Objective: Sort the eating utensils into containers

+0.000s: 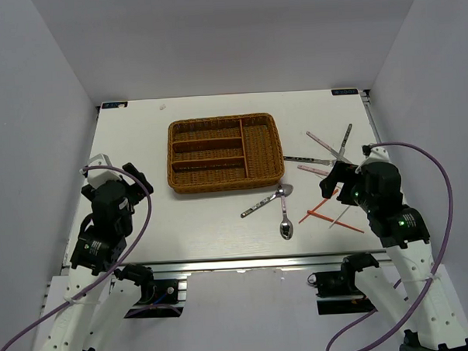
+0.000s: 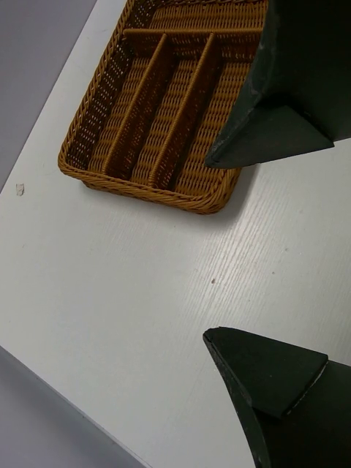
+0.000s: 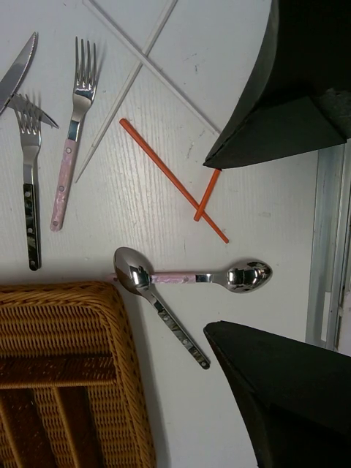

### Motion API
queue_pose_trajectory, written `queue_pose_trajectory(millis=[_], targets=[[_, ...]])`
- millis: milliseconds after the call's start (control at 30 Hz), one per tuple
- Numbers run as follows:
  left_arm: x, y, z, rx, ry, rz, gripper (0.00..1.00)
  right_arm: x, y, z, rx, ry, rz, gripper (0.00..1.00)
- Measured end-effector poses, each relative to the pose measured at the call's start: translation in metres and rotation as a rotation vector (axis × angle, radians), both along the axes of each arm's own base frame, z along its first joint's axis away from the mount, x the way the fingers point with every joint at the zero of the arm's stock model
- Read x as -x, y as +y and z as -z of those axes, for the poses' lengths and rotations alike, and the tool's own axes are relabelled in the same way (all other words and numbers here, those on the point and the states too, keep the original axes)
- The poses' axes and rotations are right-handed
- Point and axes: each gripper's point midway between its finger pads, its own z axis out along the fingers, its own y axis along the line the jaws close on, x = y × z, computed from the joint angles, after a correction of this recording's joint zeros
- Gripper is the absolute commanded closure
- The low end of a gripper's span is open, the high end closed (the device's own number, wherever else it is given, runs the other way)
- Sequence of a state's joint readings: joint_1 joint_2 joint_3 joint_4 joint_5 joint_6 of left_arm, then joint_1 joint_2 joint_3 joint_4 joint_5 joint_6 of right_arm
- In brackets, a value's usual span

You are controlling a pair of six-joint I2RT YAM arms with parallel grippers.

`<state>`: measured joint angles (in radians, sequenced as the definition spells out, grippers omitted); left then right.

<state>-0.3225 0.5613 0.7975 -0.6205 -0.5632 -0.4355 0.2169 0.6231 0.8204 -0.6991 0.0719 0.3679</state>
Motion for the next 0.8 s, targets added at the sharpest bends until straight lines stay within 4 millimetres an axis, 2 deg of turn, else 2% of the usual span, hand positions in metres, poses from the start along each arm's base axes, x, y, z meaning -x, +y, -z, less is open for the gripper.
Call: queue_pose_trajectory(millis=[167, 300, 400, 500, 600, 700, 733, 767, 800], targets=[[0.000, 0.000, 0.000, 0.000, 0.001, 0.001, 0.02, 0.000, 0.008, -0.005, -0.032, -0.018, -0.032, 0.11], [-0.002, -0.002, 0.003, -0.002, 0.012, 0.006, 0.02, -0.002, 0.035, -0.015, -0.149, -0.075, -0.138, 0.10], [-0.003, -0.003, 0.006, -0.005, 0.024, 0.011, 0.02, -0.011, 0.052, -0.009, -0.202, -0.036, -0.192, 0.11], [-0.005, -0.005, 0.009, -0.006, 0.038, 0.021, 0.02, -0.025, 0.067, 0.018, -0.186, 0.073, -0.203, 0.11], [-0.008, -0.008, 0.013, -0.008, 0.056, 0.028, 0.02, -0.029, 0.087, 0.065, -0.077, 0.227, -0.204, 0.11], [-0.010, -0.010, 0.017, -0.011, 0.072, 0.036, 0.02, -0.018, 0.108, 0.102, 0.047, 0.323, -0.239, 0.26], [-0.011, -0.010, 0.018, -0.011, 0.075, 0.038, 0.02, -0.016, 0.113, 0.111, 0.081, 0.342, -0.244, 0.32], [-0.011, -0.011, 0.019, -0.011, 0.079, 0.040, 0.02, -0.016, 0.115, 0.119, 0.109, 0.355, -0.240, 0.46], [-0.012, -0.011, 0.020, -0.011, 0.082, 0.043, 0.02, -0.017, 0.114, 0.125, 0.135, 0.363, -0.231, 0.49]])
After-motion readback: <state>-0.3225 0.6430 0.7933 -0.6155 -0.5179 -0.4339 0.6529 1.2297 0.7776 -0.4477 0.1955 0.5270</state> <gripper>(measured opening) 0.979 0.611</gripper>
